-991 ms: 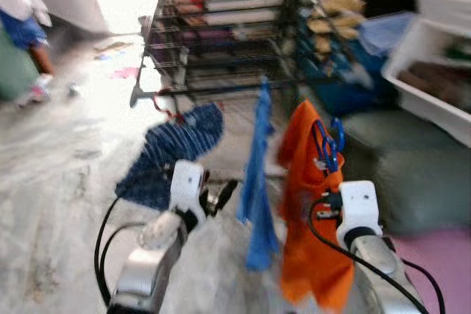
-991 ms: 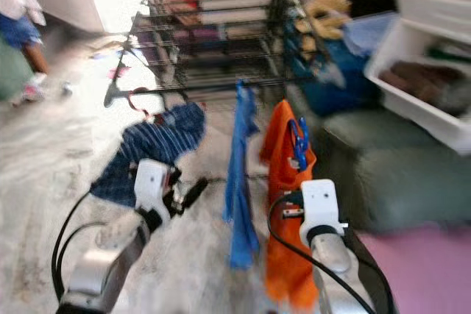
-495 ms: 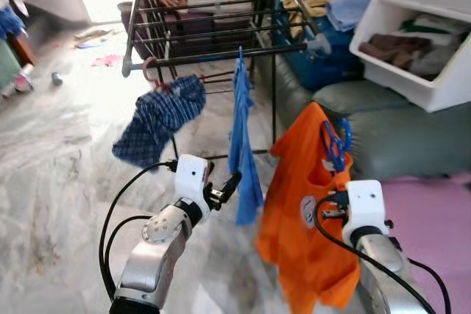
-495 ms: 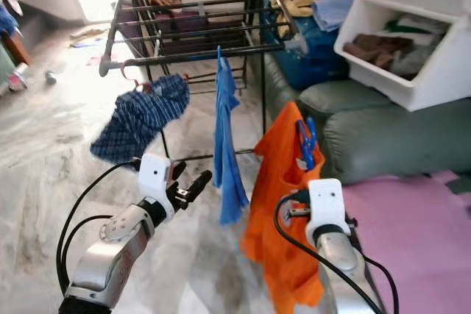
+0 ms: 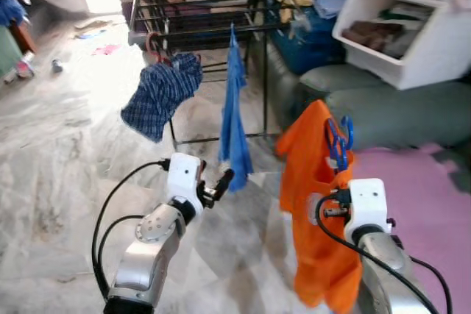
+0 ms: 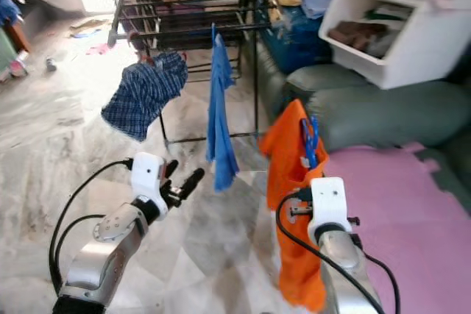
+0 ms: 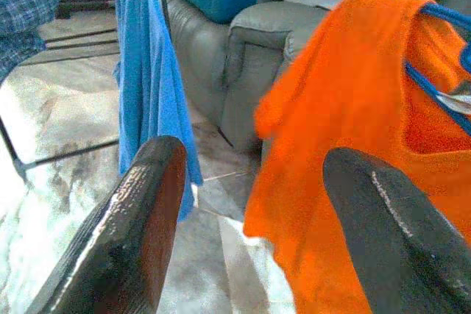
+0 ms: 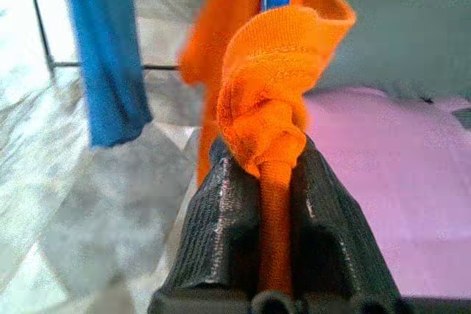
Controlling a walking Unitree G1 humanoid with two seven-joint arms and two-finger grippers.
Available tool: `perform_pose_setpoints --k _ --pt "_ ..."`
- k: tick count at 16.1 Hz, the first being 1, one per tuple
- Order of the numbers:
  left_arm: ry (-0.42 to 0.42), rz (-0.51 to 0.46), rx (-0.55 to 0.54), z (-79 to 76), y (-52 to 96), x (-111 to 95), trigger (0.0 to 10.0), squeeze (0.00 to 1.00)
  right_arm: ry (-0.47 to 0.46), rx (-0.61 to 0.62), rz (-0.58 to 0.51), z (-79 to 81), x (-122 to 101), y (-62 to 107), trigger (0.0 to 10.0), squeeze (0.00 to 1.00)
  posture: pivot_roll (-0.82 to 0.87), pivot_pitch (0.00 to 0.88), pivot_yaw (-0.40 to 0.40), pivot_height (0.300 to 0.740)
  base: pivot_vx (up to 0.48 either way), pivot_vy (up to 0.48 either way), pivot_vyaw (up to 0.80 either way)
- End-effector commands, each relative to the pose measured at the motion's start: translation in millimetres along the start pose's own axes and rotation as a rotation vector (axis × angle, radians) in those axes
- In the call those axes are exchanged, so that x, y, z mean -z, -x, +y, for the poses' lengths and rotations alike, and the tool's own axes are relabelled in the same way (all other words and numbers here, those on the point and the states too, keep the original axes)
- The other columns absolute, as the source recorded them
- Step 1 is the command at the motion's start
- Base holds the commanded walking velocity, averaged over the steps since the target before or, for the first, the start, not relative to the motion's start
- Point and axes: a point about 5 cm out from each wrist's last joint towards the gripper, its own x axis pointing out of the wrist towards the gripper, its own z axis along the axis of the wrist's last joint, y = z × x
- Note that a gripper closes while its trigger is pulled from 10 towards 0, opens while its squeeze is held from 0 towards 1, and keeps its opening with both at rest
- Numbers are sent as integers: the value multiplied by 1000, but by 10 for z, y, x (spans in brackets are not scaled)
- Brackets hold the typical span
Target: Hang hanger
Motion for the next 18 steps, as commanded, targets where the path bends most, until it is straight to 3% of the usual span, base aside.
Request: perform_pose_setpoints --k 1,6,8,13,15,18 --pt "-10 -28 -27 54 11 -70 10000 0 -11 -25 -53 48 -121 -10 10000 0 -123 16 20 740 0 0 0" --pt "-42 -98 -171 213 24 -189 10000 0 -14 -42 -82 63 -172 -6 10000 0 -123 20 22 740 0 0 0" --pt "-119 -109 -282 319 43 -205 10000 0 15 -48 -109 77 -219 -15 10000 0 -119 20 22 740 0 0 800" --pt "-114 -103 -311 329 53 -185 10000 0 -4 -64 -121 107 -252 -45 10000 0 -113 21 22 740 0 0 800" --pt "-159 -101 -355 395 66 -173 10000 0 -16 -87 -142 149 -304 -40 10000 0 -116 22 26 740 0 0 800" --pt "-147 -88 -420 482 69 -189 10000 0 10 -102 -173 181 -353 -27 10000 0 -118 21 27 740 0 0 800"
